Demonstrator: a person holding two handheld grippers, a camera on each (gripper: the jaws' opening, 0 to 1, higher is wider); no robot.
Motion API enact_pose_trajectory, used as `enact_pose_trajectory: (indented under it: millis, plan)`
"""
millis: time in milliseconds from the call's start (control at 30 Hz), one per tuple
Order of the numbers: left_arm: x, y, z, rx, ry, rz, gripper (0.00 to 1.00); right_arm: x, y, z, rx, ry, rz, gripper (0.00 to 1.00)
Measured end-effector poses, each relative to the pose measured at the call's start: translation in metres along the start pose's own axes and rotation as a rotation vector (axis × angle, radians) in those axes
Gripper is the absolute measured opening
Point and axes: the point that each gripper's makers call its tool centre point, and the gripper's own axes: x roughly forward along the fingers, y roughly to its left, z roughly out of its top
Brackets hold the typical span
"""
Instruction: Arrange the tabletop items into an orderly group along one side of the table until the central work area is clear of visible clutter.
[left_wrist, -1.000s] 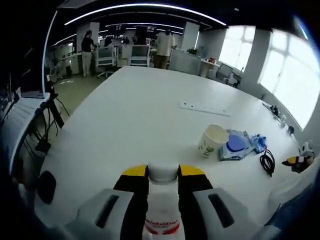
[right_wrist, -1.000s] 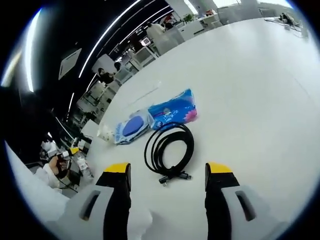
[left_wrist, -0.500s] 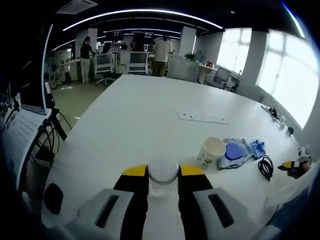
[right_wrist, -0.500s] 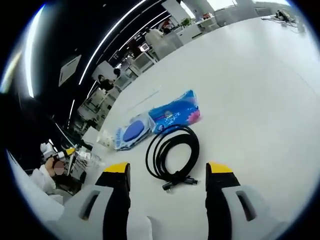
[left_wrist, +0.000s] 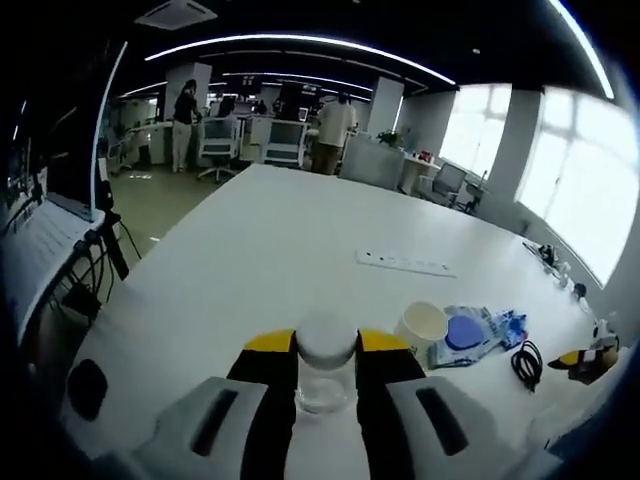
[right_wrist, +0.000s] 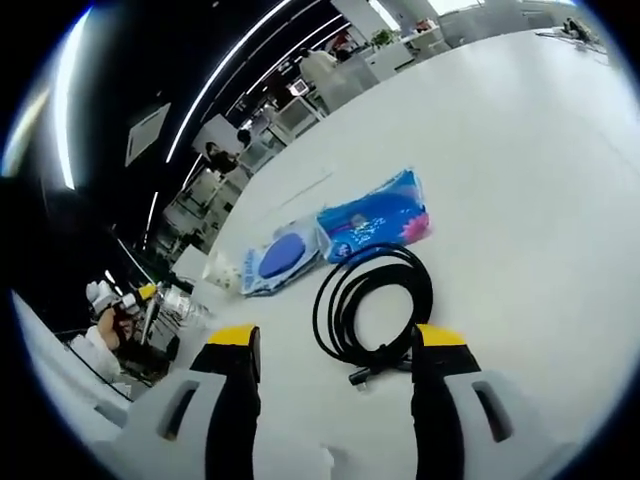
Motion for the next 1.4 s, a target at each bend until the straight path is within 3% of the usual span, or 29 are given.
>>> enact_pose_trajectory:
  millis: [333, 600, 967, 1400]
  plan:
    - [0.018, -0.019, 0.037, 0.046, -0.032, -0.047, 0.19, -0.003, -0.001, 0.002, 0.019, -0.031, 0.009, 0.61]
    - [0.038, -0.034, 0.049, 0.076, -0.037, -0.077, 0.19, -0.009, -0.003, -0.007, 0.042, -0.037, 0.003, 0.61]
    - [0.072, -0.047, 0.039, 0.098, 0.021, -0.107, 0.19, -0.009, -0.006, -0.007, 0.064, -0.044, -0.02, 0.61]
    - [0.089, -0.06, 0.028, 0.139, 0.068, -0.131, 0.2, -0.004, -0.003, -0.009, 0.02, -0.017, -0.022, 0.61]
